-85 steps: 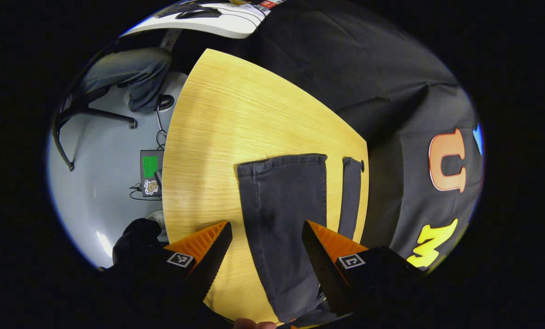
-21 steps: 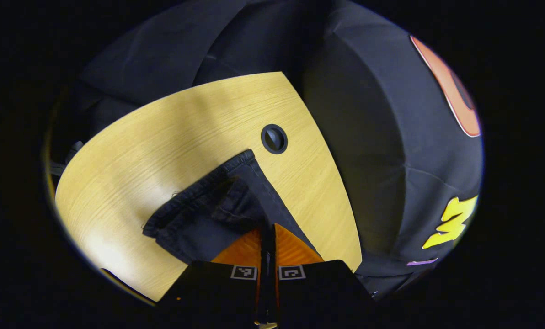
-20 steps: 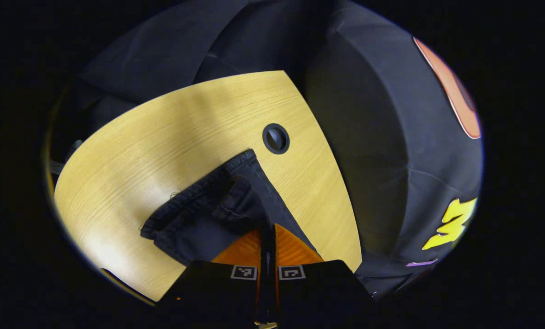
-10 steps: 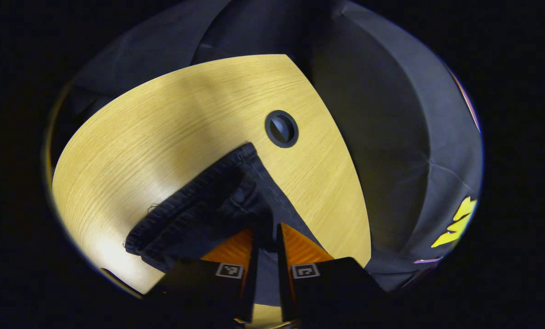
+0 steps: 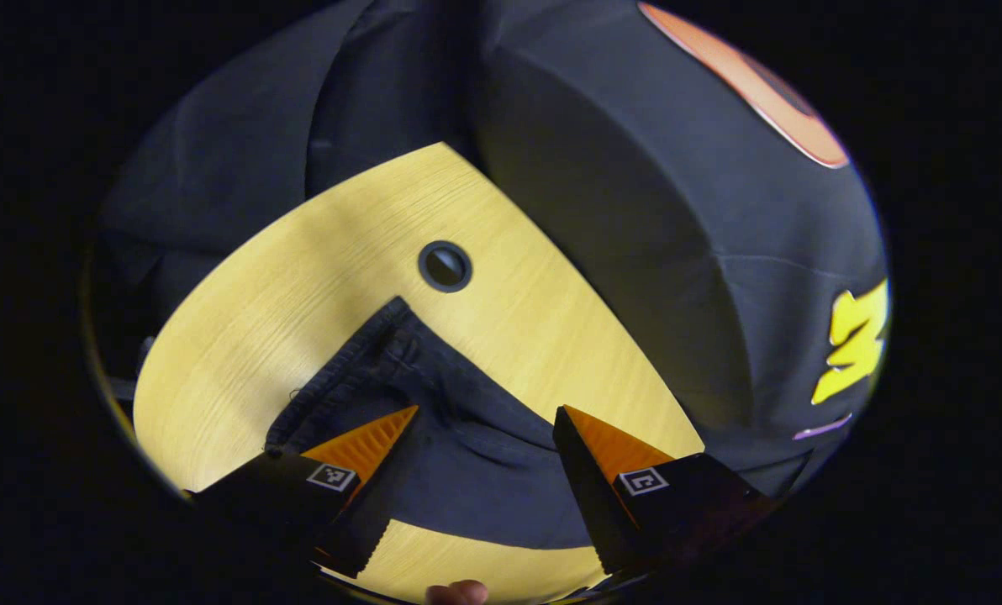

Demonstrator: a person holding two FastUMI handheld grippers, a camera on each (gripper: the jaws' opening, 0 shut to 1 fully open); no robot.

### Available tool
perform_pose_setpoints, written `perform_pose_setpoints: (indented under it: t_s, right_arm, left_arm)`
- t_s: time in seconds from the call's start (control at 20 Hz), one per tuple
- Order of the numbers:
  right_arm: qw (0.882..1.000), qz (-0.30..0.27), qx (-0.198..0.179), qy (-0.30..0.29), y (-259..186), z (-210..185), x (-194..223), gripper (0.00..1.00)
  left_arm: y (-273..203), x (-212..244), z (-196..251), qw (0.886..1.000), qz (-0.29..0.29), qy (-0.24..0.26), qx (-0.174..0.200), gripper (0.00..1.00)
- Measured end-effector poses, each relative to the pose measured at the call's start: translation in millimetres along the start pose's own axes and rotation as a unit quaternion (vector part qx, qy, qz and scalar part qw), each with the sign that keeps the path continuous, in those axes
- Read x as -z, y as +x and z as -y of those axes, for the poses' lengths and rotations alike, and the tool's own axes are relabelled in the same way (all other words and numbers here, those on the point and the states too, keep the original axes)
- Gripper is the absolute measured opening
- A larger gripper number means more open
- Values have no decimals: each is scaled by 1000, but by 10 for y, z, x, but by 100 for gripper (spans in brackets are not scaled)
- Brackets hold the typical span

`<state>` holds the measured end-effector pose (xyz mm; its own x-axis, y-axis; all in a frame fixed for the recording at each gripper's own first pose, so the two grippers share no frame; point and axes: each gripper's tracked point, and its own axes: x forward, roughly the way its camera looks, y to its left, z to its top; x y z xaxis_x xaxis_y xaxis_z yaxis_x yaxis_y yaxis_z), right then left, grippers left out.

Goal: Grasp the waist and the cuffs of the jeans and fold them to make the two legs overlap; first hold the waist and fold one-third of the jeans toward the cuffs, then hold the cuffs and fold the remaining one-third in the same direction to finish folding.

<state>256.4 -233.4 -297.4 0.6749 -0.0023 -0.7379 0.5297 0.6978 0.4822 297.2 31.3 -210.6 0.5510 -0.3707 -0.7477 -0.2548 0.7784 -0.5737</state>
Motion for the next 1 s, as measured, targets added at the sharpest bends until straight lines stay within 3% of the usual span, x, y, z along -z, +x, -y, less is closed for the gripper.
perform_pose_setpoints:
  t_s: [0.05, 0.1, 0.15, 0.2, 0.25, 0.3, 0.35, 0.4, 0.45, 0.5, 0.55, 0.6, 0.65, 0.75, 0.85, 1.0]
  right_arm:
    - [999, 15, -3, -41, -192, -54, -8, 86]
    - [996, 30, -12, -78, -421, -124, -8, 77]
    - [992, 46, -21, -114, -694, -231, -15, 77]
    - [987, 62, -33, -147, -926, -330, 2, 88]
    - [981, 80, -42, -174, -1186, -384, 9, 86]
    - [974, 99, -52, -197, -1407, -448, 20, 86]
    - [968, 113, -60, -215, -1626, -504, 54, 94]
    - [963, 126, -68, -227, -1782, -510, 123, 87]
    - [959, 137, -78, -237, -1944, -504, 167, 87]
    - [954, 149, -81, -246, -2083, -457, 223, 87]
    - [951, 164, -75, -250, -2226, -387, 281, 95]
    - [947, 176, -70, -259, -2378, -327, 355, 89]
    - [943, 183, -60, -271, -2508, -244, 436, 96]
    - [939, 183, -51, -286, -2817, -72, 699, 97]
    - [941, 171, -41, -289, -2865, 64, 942, 97]
    - [949, 149, -28, -276, -2797, 322, 1088, 93]
  left_arm:
    - [-187, 21, 118, 1000, 12, 22, 8, 98]
    - [-343, 66, 219, 999, 23, 44, 14, 98]
    - [-514, 110, 316, 997, 37, 72, 17, 98]
    - [-673, 168, 379, 993, 50, 109, 14, 98]
    - [-838, 233, 419, 985, 70, 158, 7, 98]
    - [-1003, 281, 469, 973, 93, 210, 0, 98]
    - [-1173, 337, 527, 958, 123, 257, -9, 98]
    - [-1343, 378, 591, 943, 154, 294, -20, 98]
    - [-1475, 473, 657, 929, 180, 322, -25, 98]
    - [-1606, 642, 705, 916, 206, 342, -27, 98]
    - [-1698, 765, 749, 906, 233, 353, -30, 98]
    - [-1763, 924, 766, 900, 252, 353, -30, 98]
    - [-1792, 1096, 725, 900, 262, 347, -29, 98]
    - [-1863, 1475, 633, 909, 268, 320, -24, 99]
    - [-1868, 1811, 645, 915, 264, 305, -12, 99]
    - [-1834, 1952, 658, 918, 264, 294, -14, 99]
